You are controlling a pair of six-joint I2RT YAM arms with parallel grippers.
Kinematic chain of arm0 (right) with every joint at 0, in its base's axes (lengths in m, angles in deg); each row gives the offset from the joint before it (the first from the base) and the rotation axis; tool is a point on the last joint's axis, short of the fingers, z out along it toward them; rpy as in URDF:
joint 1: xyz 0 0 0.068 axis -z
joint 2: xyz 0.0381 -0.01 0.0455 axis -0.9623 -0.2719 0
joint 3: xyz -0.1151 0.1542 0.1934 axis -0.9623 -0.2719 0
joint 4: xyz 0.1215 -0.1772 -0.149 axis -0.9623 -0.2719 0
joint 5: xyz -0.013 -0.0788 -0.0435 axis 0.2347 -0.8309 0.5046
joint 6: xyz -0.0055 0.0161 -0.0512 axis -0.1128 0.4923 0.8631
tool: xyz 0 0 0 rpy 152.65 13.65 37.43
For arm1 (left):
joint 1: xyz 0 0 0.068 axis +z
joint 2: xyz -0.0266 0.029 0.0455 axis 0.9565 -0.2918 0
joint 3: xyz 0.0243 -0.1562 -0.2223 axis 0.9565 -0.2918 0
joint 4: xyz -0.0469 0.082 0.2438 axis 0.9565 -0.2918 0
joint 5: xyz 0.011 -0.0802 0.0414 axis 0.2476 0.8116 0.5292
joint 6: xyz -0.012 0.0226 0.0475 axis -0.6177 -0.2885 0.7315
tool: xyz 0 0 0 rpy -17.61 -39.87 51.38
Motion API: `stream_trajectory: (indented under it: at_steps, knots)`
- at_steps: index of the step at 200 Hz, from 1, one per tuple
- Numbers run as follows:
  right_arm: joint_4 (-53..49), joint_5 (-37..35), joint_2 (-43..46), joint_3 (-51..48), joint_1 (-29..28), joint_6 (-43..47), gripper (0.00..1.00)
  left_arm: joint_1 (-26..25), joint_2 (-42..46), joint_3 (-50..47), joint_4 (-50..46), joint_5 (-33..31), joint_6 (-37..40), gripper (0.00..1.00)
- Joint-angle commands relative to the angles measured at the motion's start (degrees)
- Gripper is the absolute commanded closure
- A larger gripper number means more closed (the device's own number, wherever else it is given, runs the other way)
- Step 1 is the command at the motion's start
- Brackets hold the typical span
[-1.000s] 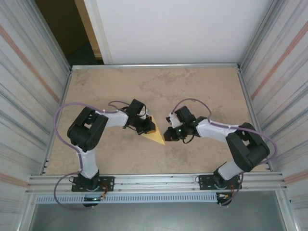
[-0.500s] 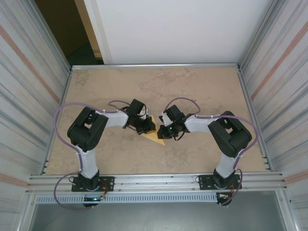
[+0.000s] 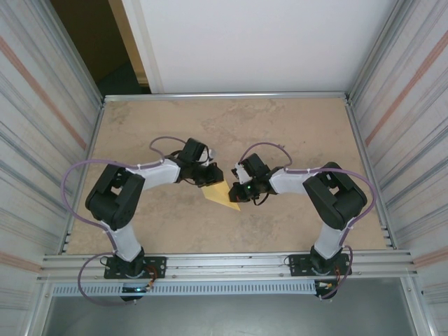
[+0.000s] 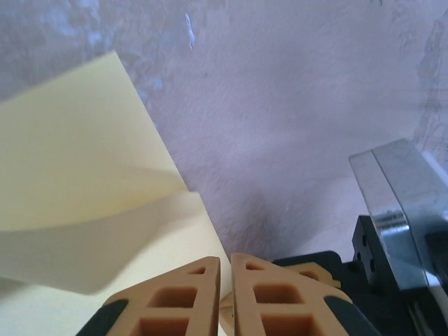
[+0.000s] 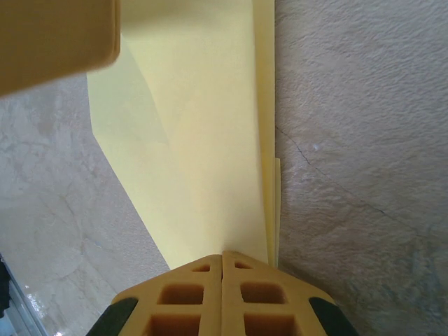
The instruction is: Fold a paper plane with a square sheet of paper (pick it up from the middle)
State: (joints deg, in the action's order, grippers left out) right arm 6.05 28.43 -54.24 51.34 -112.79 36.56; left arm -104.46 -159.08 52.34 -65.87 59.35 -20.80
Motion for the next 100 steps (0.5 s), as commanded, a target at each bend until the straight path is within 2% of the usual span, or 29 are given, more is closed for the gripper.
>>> stream_trajectory:
  at_steps: [1,47,100]
  knots:
    - [-5.2,-5.4,-3.0,-2.3,0.1,-0.8,0.99,0.6,-1.1,-0.6,1.6,0.4,1.8,0.87]
    - [-5.3,-5.2,-3.4,-2.1,0.0,-1.0,0.99,0.5,-2.0,-5.5,9.0,1.6,-0.8,0.88]
    - [-6.2,-5.1,-4.2,-2.2,0.1,-0.8,0.99,0.7,-4.1,-4.5,6.2,-2.0,0.8,0.88]
